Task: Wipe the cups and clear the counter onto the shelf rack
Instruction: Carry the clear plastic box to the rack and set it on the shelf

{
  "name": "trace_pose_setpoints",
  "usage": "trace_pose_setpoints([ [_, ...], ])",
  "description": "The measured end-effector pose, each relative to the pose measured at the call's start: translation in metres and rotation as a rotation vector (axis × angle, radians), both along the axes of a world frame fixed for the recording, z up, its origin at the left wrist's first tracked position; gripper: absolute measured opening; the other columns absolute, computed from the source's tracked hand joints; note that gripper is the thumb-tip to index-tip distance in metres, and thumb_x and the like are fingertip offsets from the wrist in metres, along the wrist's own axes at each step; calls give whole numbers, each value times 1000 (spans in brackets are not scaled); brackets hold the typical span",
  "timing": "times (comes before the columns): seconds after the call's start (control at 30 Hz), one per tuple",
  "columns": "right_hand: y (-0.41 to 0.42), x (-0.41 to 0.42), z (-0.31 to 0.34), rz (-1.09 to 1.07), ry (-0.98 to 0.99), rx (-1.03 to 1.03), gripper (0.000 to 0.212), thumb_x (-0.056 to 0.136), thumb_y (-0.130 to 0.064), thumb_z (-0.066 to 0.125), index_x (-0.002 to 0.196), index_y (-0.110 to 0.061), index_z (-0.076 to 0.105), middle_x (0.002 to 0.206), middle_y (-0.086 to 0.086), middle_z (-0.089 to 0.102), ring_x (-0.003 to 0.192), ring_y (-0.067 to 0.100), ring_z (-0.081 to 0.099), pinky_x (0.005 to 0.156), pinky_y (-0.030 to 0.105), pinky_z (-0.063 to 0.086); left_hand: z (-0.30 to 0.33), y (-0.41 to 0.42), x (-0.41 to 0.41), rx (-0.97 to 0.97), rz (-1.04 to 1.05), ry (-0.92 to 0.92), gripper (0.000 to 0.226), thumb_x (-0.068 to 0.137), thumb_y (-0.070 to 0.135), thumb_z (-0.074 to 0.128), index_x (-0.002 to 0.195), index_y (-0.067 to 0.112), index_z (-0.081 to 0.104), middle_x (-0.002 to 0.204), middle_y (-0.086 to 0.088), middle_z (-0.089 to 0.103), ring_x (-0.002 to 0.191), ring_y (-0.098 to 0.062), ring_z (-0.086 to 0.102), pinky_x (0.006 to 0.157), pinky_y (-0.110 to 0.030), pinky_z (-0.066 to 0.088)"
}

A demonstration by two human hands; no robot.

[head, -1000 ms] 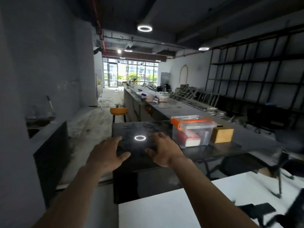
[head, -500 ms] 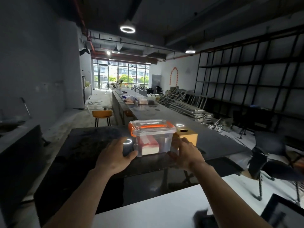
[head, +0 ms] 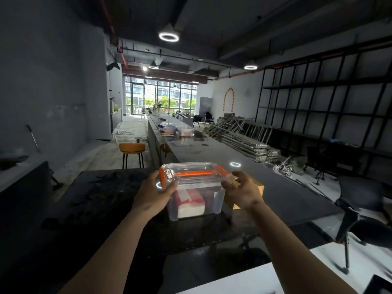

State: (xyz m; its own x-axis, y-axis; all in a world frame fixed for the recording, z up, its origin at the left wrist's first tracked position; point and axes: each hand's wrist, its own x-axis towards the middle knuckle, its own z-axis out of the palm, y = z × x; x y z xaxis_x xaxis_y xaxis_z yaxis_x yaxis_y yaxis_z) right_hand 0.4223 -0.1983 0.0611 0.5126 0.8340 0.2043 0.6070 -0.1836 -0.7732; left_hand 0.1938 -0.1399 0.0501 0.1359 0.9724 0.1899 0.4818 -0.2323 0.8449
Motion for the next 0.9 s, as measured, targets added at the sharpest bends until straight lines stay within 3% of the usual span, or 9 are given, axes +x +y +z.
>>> trace_pose_setpoints([
  [0.17, 33, 10, 0, -44, 178, 45, 65, 93, -46, 66, 148, -18, 46, 142, 14, 58, 107, 28, 65, 88, 39, 56, -4, 35, 14, -175, 67, -227, 84, 86, 63, 59, 153, 24, 27, 155, -5, 42, 138, -29, 43, 105, -44, 37],
  [0.23, 45, 14, -3, -51, 261, 47, 66, 93, -45, 67, 149, -18, 46, 144, 15, 56, 120, 32, 60, 97, 41, 52, -6, 42, 19, -236, 93, -308, 79, 86, 62, 60, 150, 24, 33, 149, -7, 48, 130, -30, 50, 104, -45, 39],
  [0.3, 55, 20, -5, -48, 322, 47, 69, 90, -46, 70, 149, -19, 46, 146, 15, 55, 128, 34, 56, 105, 44, 50, -10, 47, 22, -274, 98, -373, 65, 85, 60, 62, 137, 24, 48, 131, -6, 61, 111, -26, 59, 101, -46, 45],
  [0.4, 70, 30, -9, -2, 405, 39, 77, 82, -52, 76, 145, -17, 50, 128, 13, 64, 118, 34, 64, 102, 51, 54, -15, 52, 27, -289, 97, -399, 40, 85, 58, 64, 110, 26, 62, 110, -2, 69, 100, -22, 63, 98, -49, 48],
  [0.47, 77, 36, -9, 55, 446, 28, 69, 85, -48, 77, 140, -12, 54, 110, 8, 67, 106, 31, 70, 96, 51, 58, -18, 53, 31, -275, 119, -423, 41, 83, 57, 67, 109, 25, 66, 106, -1, 71, 99, -22, 65, 97, -49, 50],
  [0.6, 87, 47, -12, 115, 502, 26, 53, 79, -44, 82, 118, -10, 68, 101, 11, 77, 89, 29, 77, 83, 50, 64, -18, 52, 37, -263, 184, -463, 39, 83, 50, 71, 109, 21, 70, 104, -2, 74, 100, -21, 68, 92, -44, 54],
  [0.73, 88, 56, -13, 160, 581, 46, 32, 81, -33, 84, 100, -10, 71, 96, 12, 78, 85, 28, 77, 72, 45, 66, -9, 41, 39, -212, 218, -505, 34, 84, 47, 72, 105, 20, 74, 100, -1, 76, 94, -17, 71, 72, -29, 55],
  [0.83, 90, 58, -9, 179, 596, 71, 24, 84, -26, 82, 99, -10, 73, 94, 11, 77, 82, 26, 77, 66, 40, 65, 10, 26, 39, -149, 231, -551, 28, 82, 46, 73, 96, 22, 74, 93, 1, 76, 89, -15, 70, 67, -26, 53],
  [0.9, 94, 54, -3, 194, 597, 82, 29, 77, -34, 86, 96, -14, 76, 93, 9, 79, 81, 25, 78, 67, 43, 66, 23, 19, 34, -114, 253, -575, 22, 81, 45, 75, 87, 24, 71, 87, 4, 74, 85, -13, 69, 67, -25, 53],
])
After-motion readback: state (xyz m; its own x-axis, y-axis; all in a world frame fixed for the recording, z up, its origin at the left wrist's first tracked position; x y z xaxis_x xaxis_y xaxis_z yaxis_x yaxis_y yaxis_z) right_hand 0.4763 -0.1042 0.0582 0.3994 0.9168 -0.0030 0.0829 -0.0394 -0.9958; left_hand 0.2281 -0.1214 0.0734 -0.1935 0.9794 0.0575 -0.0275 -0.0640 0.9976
